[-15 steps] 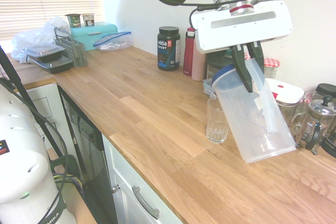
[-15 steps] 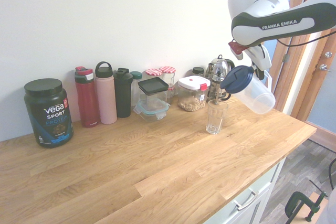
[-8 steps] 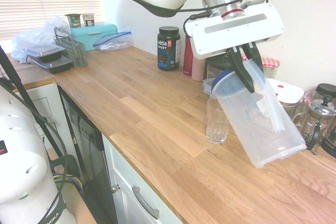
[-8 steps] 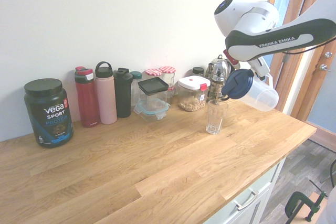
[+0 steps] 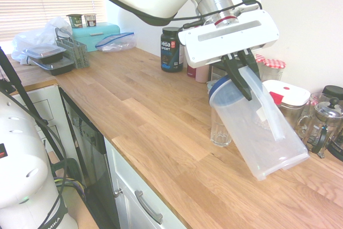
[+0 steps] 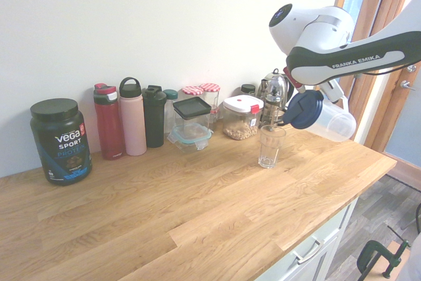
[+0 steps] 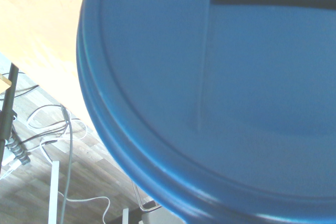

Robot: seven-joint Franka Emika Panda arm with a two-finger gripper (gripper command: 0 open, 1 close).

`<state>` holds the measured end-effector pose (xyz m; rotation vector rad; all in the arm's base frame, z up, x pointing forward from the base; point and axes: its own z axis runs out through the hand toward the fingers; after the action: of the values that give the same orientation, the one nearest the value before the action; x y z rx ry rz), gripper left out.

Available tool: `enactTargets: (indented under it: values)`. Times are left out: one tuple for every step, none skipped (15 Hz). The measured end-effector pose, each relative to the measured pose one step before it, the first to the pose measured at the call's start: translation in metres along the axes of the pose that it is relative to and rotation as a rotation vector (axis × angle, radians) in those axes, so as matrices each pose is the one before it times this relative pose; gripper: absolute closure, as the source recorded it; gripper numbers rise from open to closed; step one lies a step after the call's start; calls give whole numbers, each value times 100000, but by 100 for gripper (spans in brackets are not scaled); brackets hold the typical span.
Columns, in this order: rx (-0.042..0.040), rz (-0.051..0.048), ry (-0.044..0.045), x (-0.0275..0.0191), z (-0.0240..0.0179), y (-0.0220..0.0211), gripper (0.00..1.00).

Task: Pour me some water

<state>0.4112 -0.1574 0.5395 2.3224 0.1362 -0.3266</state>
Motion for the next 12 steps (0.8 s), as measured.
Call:
enactTargets:
  values:
    - [2562,1974,1271,-547,-40,529,100]
    - [4614,2995,2170,-645,-132,929,100]
    - [5058,3089,2479,-813,-452,1498,100]
    - [5019,3272,2552,-985,-614,2021,100]
    - [5185,3880,2224,-1023,-318,2223,100]
    - [5544,4523,1645,-956,154,2218,100]
    - [5668,5008,1229,-515,717,1760,100]
    - [5300,4763,1026,-96,1275,1326,100]
    - [5171,4924,-35,80,1594,1090,100]
    - [4637,4701,-770,75,1309,663,100]
    - [4234,4908,-847,-49,1195,422,100]
    - [4091,4952,-753,-213,957,127,100]
